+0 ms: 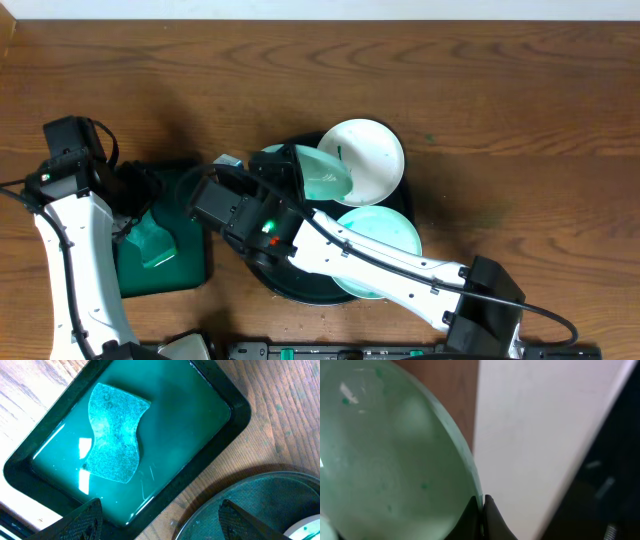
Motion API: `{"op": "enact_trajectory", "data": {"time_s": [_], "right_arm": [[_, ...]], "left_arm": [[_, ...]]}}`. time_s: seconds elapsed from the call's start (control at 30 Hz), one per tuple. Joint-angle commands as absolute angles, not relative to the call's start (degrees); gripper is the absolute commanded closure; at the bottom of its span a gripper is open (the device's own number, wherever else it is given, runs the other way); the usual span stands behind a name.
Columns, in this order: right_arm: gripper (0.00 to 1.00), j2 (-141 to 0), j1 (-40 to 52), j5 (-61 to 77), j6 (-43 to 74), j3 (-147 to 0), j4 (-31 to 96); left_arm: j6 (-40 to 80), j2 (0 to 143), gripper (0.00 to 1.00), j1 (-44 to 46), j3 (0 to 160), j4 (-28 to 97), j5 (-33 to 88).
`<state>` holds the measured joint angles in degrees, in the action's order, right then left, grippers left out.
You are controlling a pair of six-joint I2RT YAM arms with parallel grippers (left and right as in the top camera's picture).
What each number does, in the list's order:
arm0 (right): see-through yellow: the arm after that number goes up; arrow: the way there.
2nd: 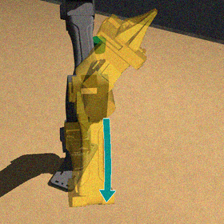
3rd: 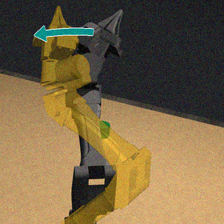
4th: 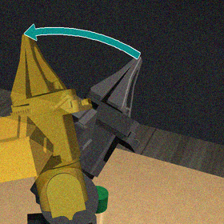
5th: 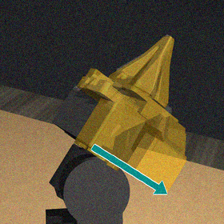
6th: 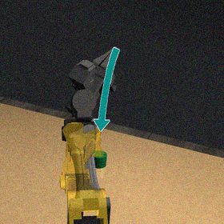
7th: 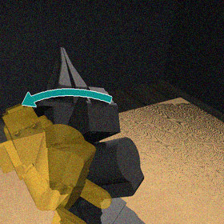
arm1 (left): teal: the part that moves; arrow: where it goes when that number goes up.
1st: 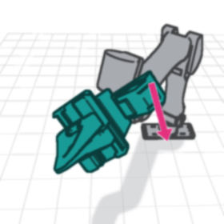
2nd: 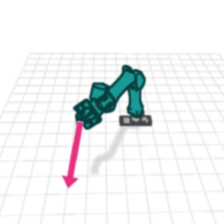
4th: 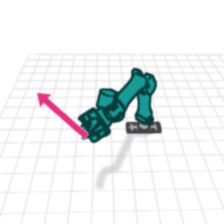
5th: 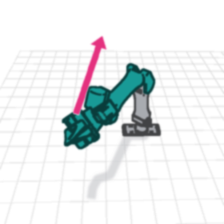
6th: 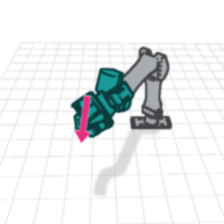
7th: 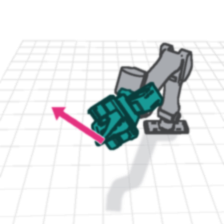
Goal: Clean dirty plates on tray and stack at the side
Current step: 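Carry the plate to the right side of the table and set it down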
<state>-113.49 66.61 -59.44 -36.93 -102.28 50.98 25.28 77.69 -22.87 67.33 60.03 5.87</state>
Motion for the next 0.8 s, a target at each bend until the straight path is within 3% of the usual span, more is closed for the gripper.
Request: {"op": "enact_trajectory", "data": {"time_s": [0.0,0.13,0.43,0.77], "right_arm": [[0.99,-111.9,65.8,-46.4,-27.0,-103.6,52.5],[0.99,-111.9,63.0,-36.4,-17.8,-103.6,53.5],[0.99,-111.6,53.9,-25.8,-10.9,-104.2,54.7],[0.99,-105.4,33.8,-0.6,3.7,-105.3,54.6]], "left_arm": [[24.2,78.1,0.25,-23.1,68.5,60.4,6.0],[24.2,78.1,0.25,-23.1,68.5,60.6,6.0],[24.3,78.1,0.25,-23.1,68.5,60.6,6.0],[24.3,78.1,0.25,-23.1,68.5,60.6,6.0]]}}
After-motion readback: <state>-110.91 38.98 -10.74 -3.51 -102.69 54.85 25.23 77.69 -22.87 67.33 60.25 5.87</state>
